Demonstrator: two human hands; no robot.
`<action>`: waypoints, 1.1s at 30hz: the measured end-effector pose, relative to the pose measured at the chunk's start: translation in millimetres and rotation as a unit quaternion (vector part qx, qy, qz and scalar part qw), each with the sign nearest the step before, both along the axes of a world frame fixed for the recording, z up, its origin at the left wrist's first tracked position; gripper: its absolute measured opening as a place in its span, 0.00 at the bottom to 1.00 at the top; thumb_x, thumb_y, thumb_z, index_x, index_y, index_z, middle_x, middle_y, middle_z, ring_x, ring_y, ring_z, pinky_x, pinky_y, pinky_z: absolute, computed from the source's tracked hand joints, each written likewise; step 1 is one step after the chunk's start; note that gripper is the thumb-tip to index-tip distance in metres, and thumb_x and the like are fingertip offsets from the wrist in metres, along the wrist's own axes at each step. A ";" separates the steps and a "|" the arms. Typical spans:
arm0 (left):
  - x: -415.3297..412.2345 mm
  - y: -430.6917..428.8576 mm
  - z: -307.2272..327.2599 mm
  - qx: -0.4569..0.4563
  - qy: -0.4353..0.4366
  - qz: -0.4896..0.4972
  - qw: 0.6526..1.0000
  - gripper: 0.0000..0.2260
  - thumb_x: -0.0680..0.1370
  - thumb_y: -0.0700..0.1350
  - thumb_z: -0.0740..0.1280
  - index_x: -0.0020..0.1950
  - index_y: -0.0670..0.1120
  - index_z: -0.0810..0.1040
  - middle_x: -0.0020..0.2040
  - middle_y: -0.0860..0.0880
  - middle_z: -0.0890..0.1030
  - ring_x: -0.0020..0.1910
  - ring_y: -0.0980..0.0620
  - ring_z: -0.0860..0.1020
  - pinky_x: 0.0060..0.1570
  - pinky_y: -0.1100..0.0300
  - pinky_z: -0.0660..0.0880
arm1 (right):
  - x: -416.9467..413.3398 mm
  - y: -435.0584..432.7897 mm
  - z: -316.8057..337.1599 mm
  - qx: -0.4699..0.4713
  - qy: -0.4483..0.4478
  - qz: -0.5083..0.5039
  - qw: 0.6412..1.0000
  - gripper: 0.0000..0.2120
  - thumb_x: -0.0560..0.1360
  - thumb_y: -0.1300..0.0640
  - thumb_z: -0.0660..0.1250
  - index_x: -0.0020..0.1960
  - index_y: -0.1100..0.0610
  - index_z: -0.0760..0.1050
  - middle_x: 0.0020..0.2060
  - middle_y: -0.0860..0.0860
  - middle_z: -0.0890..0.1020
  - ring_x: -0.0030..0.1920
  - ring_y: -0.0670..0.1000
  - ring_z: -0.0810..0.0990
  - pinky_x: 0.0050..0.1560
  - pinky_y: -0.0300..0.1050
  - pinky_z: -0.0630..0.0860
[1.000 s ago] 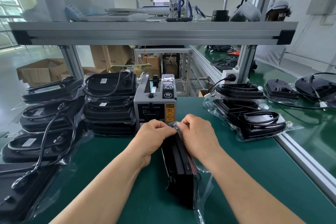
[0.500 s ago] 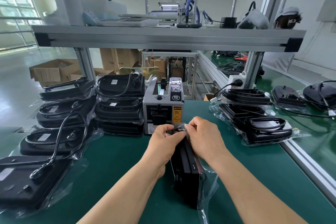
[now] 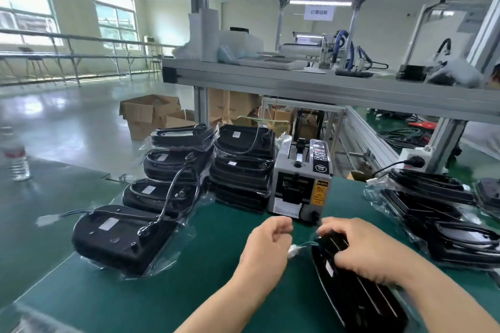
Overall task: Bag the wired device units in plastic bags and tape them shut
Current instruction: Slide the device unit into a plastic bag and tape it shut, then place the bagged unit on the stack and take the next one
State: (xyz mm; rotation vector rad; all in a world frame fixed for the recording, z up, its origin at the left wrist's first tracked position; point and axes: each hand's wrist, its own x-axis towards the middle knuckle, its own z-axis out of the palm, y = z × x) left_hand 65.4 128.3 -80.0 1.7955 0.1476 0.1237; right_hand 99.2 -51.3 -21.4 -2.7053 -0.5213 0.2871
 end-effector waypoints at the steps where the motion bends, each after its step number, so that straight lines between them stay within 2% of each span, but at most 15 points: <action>1: -2.7 10.7 0.4 0.047 -0.004 -0.004 0.999 0.12 0.78 0.51 0.66 0.60 0.61 0.76 0.57 0.64 0.79 0.55 0.69 0.76 0.51 0.72 0.70 | -4.7 -4.6 4.3 0.013 0.025 0.033 0.999 0.23 0.68 0.63 0.66 0.56 0.39 0.78 0.63 0.30 0.73 0.62 0.37 0.74 0.60 0.34 0.70; 3: -10.2 32.9 1.7 0.114 -0.019 -0.054 0.992 0.29 0.71 0.64 0.67 0.71 0.63 0.67 0.66 0.67 0.71 0.64 0.70 0.69 0.64 0.64 0.68 | -16.8 -5.9 17.2 0.078 0.080 0.124 0.986 0.28 0.68 0.62 0.67 0.59 0.33 0.78 0.66 0.23 0.68 0.67 0.28 0.66 0.66 0.33 0.62; 5: -21.4 50.9 11.9 0.088 -0.030 -0.169 0.981 0.39 0.67 0.67 0.67 0.76 0.61 0.62 0.72 0.63 0.68 0.72 0.64 0.66 0.72 0.56 0.65 | -28.3 2.2 32.4 0.171 0.158 0.212 0.949 0.28 0.69 0.62 0.68 0.62 0.36 0.78 0.69 0.27 0.69 0.70 0.30 0.65 0.69 0.35 0.60; 7: -35.7 66.6 23.4 -0.014 -0.065 -0.290 0.955 0.33 0.73 0.61 0.68 0.76 0.53 0.67 0.71 0.53 0.74 0.72 0.54 0.70 0.73 0.54 0.66 | -35.9 15.0 45.6 0.250 0.197 0.269 0.909 0.26 0.70 0.65 0.69 0.64 0.46 0.79 0.72 0.37 0.71 0.74 0.40 0.66 0.72 0.42 0.61; 9: -51.2 81.3 37.0 -0.108 -0.092 -0.317 0.938 0.27 0.76 0.54 0.69 0.73 0.46 0.71 0.68 0.47 0.78 0.69 0.47 0.74 0.69 0.54 0.69 | -37.5 29.7 54.2 0.317 0.224 0.290 0.875 0.23 0.70 0.67 0.70 0.63 0.53 0.80 0.73 0.44 0.72 0.74 0.46 0.69 0.70 0.43 0.70; 11: -62.3 93.7 51.0 -0.179 -0.098 -0.272 0.940 0.24 0.75 0.48 0.70 0.70 0.44 0.74 0.65 0.40 0.79 0.64 0.41 0.78 0.66 0.48 0.73 | -35.6 49.0 60.7 0.398 0.257 0.275 0.837 0.23 0.68 0.70 0.72 0.63 0.60 0.79 0.72 0.49 0.74 0.72 0.50 0.72 0.64 0.40 0.75; 13: -66.4 109.9 61.3 -0.216 -0.116 -0.196 0.949 0.19 0.76 0.45 0.70 0.67 0.45 0.78 0.62 0.38 0.81 0.59 0.41 0.81 0.61 0.47 0.78 | -30.0 71.4 65.8 0.490 0.261 0.216 0.804 0.21 0.70 0.68 0.73 0.63 0.63 0.78 0.69 0.54 0.77 0.70 0.53 0.75 0.64 0.48 0.77; 16: -64.8 152.2 77.6 -0.269 -0.123 -0.069 0.953 0.14 0.75 0.48 0.71 0.58 0.43 0.83 0.52 0.38 0.85 0.46 0.45 0.85 0.42 0.55 0.83 | -17.2 101.1 64.2 0.613 0.229 0.060 0.754 0.25 0.75 0.46 0.63 0.67 0.59 0.74 0.67 0.57 0.78 0.66 0.55 0.79 0.64 0.58 0.76; 18: -59.5 190.0 87.7 -0.293 -0.107 0.028 0.950 0.15 0.74 0.51 0.71 0.54 0.42 0.83 0.45 0.40 0.86 0.38 0.46 0.85 0.34 0.56 0.82 | -18.2 123.7 55.4 0.641 0.254 0.030 0.723 0.29 0.74 0.35 0.55 0.69 0.50 0.71 0.66 0.54 0.79 0.64 0.54 0.79 0.58 0.56 0.78; 21: -42.9 242.1 93.8 -0.278 -0.055 0.137 0.949 0.11 0.77 0.53 0.71 0.48 0.45 0.83 0.38 0.45 0.86 0.32 0.48 0.84 0.29 0.55 0.80 | -25.8 176.9 36.9 0.589 0.267 0.081 0.759 0.19 0.75 0.32 0.58 0.62 0.35 0.72 0.58 0.42 0.82 0.55 0.46 0.84 0.48 0.45 0.83; 23: -26.5 269.6 90.4 -0.267 -0.032 0.166 0.949 0.11 0.76 0.54 0.71 0.44 0.47 0.82 0.31 0.50 0.84 0.28 0.51 0.83 0.28 0.57 0.79 | -16.4 215.9 21.8 0.542 0.201 0.067 0.813 0.18 0.78 0.44 0.67 0.67 0.38 0.71 0.54 0.39 0.84 0.53 0.44 0.85 0.49 0.42 0.82; 26: 0.2 298.5 77.6 -0.239 -0.010 0.191 0.952 0.10 0.77 0.55 0.71 0.46 0.48 0.80 0.28 0.53 0.82 0.26 0.55 0.81 0.31 0.58 0.78 | 4.2 264.5 8.4 0.466 0.119 0.015 0.877 0.28 0.81 0.62 0.65 0.77 0.49 0.62 0.59 0.44 0.81 0.58 0.48 0.81 0.65 0.49 0.76; 29: 27.1 313.8 59.4 -0.209 -0.019 0.225 0.952 0.09 0.79 0.49 0.70 0.48 0.44 0.82 0.34 0.49 0.85 0.34 0.49 0.84 0.36 0.55 0.81 | 25.5 288.0 -4.7 0.457 0.138 -0.046 0.878 0.21 0.81 0.62 0.63 0.73 0.56 0.70 0.62 0.54 0.81 0.59 0.52 0.80 0.65 0.48 0.74; 31: 42.1 317.2 48.6 -0.180 -0.028 0.249 0.951 0.08 0.79 0.46 0.71 0.49 0.41 0.82 0.42 0.43 0.86 0.45 0.41 0.85 0.51 0.45 0.82 | 31.6 295.7 -8.6 0.467 0.177 -0.074 0.863 0.12 0.81 0.58 0.62 0.62 0.54 0.78 0.58 0.53 0.83 0.52 0.50 0.80 0.57 0.43 0.74; 33: 53.1 317.8 37.0 -0.140 -0.022 0.259 0.956 0.09 0.79 0.47 0.71 0.52 0.41 0.83 0.47 0.41 0.86 0.49 0.40 0.84 0.57 0.43 0.79 | 34.6 298.7 -15.3 0.458 0.152 -0.087 0.872 0.06 0.80 0.53 0.66 0.56 0.50 0.78 0.55 0.48 0.84 0.51 0.44 0.81 0.53 0.37 0.74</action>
